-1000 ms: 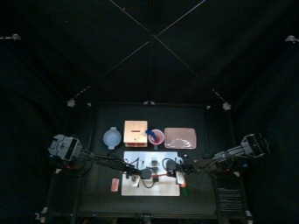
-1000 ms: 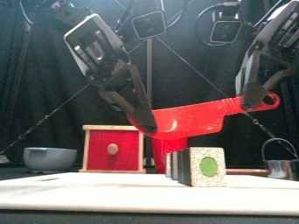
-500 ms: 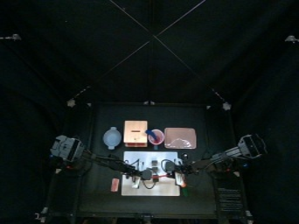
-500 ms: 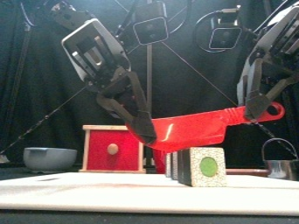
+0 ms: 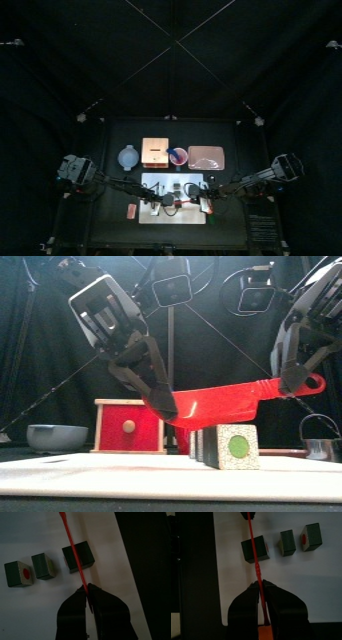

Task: Place sushi on board then cut the sushi with the knife then place the pieces on the plate
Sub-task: Cut the sushi into 4 pieces

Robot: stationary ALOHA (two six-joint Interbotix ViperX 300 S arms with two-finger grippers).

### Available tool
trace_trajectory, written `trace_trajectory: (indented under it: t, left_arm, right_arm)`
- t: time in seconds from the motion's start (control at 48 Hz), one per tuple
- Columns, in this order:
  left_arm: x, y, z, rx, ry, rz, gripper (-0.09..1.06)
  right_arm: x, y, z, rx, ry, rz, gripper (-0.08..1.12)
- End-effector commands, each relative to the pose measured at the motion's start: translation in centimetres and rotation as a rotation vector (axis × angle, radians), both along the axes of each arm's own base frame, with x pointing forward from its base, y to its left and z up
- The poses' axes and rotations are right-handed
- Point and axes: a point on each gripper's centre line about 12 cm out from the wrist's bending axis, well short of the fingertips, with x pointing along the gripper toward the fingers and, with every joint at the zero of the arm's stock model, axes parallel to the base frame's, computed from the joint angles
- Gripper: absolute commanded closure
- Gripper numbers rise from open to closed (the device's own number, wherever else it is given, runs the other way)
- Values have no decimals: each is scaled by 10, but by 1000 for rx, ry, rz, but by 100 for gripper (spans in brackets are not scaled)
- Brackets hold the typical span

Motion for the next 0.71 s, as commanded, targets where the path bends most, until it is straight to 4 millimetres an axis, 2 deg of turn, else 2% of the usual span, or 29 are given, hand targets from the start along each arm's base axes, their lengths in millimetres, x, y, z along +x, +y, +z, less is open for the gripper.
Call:
trace_trajectory:
  t: [0.021, 0.375, 0.708]
  left_arm:
    - [0, -13, 12, -5, -24, -32, 57]
    - [2, -14, 16, -5, -21, -34, 57]
    - [2, -11, 11, 6, -8, -34, 57]
  right_arm:
    - [3, 0, 11, 5, -34, -1, 57]
    - [3, 5, 12, 9, -36, 13, 57]
    - [3, 3, 12, -4, -38, 16, 57]
